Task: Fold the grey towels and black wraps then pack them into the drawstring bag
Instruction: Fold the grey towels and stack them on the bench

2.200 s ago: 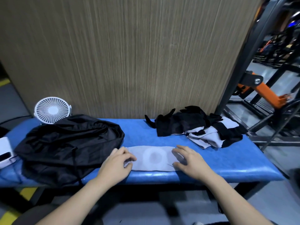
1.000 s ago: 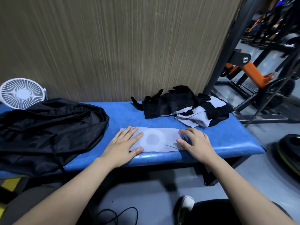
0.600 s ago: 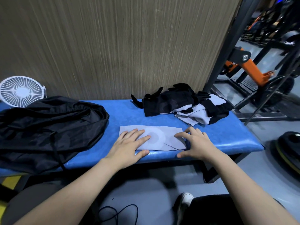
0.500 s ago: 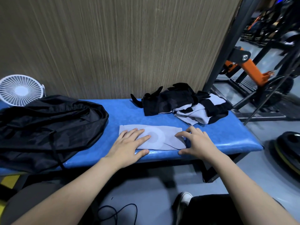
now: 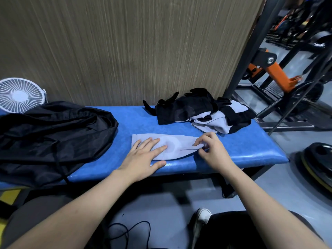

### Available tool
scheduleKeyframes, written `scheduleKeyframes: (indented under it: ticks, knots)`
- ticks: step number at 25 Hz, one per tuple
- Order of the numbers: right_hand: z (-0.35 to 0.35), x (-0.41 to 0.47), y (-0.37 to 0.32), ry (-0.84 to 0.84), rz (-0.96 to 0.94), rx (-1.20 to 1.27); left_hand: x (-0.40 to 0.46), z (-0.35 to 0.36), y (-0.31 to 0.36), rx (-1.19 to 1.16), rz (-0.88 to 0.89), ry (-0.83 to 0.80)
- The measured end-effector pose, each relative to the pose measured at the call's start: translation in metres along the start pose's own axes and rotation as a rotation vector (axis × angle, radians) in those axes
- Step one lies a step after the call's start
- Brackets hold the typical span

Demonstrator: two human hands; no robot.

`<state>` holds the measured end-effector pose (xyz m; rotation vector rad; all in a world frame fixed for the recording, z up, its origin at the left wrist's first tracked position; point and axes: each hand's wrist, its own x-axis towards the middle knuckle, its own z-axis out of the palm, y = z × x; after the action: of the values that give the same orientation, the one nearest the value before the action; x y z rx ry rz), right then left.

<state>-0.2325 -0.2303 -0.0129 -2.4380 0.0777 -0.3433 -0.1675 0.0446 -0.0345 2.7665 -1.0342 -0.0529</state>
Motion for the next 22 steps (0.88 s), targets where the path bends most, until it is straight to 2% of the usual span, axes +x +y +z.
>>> scheduleKeyframes:
  ticks: [3, 8, 16, 19, 22]
  knots:
    - [-0.003, 0.001, -0.003, -0.005, -0.043, 0.047, -0.002, 0.000, -0.003, -0.026, -0.012, 0.030]
    - [-0.018, 0.005, 0.007, 0.015, -0.060, -0.116, -0.005, -0.004, -0.014, -0.044, -0.091, 0.089]
    - [-0.022, 0.004, 0.007, 0.066, -0.028, -0.200, -0.006, -0.008, -0.017, -0.086, -0.168, 0.118]
    - [-0.014, 0.007, 0.003, 0.085, -0.107, -0.118, -0.007, -0.008, -0.017, -0.068, -0.190, 0.144]
    - [-0.008, 0.008, -0.004, 0.051, -0.030, 0.009, -0.007, -0.008, -0.019, -0.068, -0.188, 0.155]
